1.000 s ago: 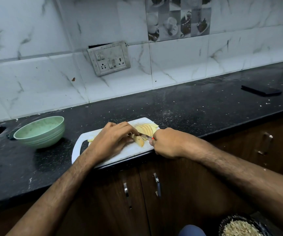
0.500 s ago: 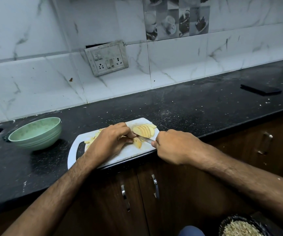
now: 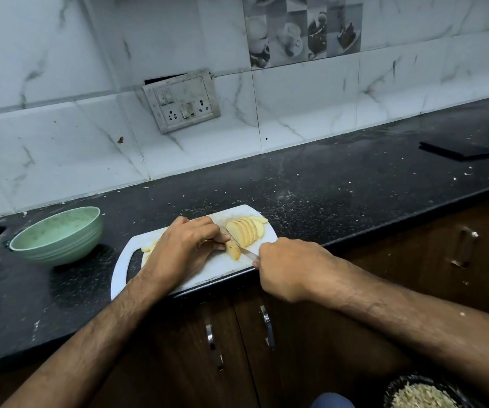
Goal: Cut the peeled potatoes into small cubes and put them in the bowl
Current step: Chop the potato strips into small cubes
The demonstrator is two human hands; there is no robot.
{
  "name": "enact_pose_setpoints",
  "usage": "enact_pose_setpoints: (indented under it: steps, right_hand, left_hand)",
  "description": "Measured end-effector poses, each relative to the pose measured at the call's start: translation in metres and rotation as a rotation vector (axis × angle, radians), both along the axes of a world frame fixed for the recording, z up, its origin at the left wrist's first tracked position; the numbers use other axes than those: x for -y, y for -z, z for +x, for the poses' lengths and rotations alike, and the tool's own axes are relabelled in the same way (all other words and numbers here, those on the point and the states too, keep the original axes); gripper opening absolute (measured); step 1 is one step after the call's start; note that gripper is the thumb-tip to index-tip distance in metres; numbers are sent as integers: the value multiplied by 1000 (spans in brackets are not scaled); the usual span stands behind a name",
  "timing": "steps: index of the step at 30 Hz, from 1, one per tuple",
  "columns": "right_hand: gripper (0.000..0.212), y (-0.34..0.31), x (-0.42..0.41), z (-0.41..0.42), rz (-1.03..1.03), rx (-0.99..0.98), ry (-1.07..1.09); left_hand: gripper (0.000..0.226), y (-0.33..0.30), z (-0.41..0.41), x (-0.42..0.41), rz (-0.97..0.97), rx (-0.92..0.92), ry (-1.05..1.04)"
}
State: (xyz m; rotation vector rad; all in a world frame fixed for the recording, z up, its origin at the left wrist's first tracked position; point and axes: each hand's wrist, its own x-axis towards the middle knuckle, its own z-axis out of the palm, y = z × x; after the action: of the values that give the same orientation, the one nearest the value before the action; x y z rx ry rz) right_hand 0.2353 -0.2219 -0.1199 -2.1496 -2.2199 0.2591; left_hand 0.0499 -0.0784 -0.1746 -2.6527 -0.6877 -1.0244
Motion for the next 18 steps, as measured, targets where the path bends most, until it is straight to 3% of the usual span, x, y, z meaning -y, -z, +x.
enact_pose_setpoints:
  steps: [18]
  right_hand:
    - [25, 9, 8, 2, 109, 73, -38]
  left_hand:
    - [13, -1, -1, 5, -16, 29, 0]
